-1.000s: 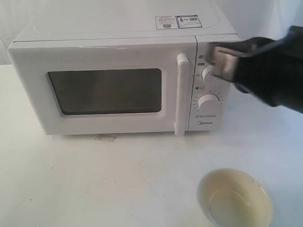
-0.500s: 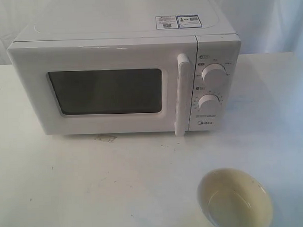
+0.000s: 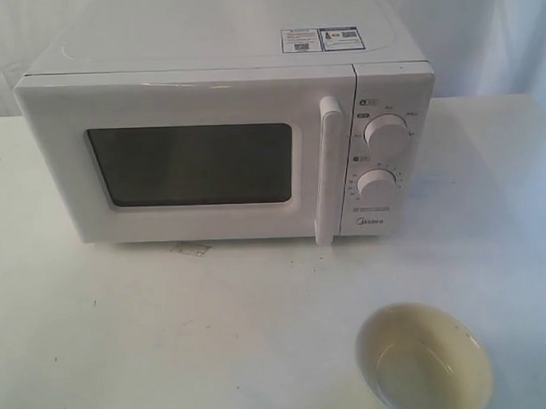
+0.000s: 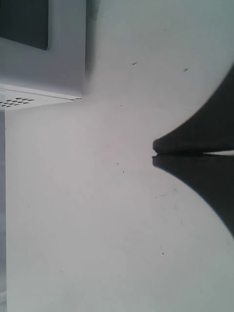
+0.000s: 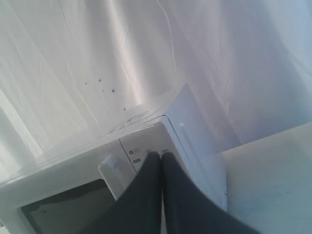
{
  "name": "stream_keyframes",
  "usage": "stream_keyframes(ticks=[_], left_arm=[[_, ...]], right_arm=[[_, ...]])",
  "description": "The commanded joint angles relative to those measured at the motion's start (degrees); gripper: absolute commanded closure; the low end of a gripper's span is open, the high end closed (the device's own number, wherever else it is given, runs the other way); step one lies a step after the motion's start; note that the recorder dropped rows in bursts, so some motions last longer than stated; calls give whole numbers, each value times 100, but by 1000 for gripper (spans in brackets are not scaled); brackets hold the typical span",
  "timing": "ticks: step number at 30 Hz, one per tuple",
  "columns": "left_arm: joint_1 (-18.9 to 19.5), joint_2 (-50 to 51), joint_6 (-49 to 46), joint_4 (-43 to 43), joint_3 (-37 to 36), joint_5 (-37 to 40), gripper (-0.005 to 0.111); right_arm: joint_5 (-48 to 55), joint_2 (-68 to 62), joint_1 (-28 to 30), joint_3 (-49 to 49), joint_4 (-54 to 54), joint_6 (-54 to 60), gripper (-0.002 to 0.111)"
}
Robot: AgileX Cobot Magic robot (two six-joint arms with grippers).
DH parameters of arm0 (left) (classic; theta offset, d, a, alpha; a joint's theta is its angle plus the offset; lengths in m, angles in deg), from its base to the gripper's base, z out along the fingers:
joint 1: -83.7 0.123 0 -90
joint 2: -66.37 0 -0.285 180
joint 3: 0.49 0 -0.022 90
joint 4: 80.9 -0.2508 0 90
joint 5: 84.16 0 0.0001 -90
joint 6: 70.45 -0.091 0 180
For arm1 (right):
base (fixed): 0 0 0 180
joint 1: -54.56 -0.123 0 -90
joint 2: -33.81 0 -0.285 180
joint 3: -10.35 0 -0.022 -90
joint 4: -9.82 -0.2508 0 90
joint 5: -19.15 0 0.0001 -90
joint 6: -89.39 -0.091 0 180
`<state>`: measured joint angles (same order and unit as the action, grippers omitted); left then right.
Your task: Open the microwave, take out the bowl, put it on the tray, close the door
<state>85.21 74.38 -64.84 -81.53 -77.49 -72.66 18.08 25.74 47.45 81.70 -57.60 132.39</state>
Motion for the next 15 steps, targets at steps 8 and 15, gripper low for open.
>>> stream_keyframes(ticks=[8,15], left_arm=[[18,-22,11,2,-21,9,107],[18,-22,11,2,-21,9,107]], right_arm=[[160,28,31,225,985,-710,108],[923,28,31,435,6569,-4775,108]])
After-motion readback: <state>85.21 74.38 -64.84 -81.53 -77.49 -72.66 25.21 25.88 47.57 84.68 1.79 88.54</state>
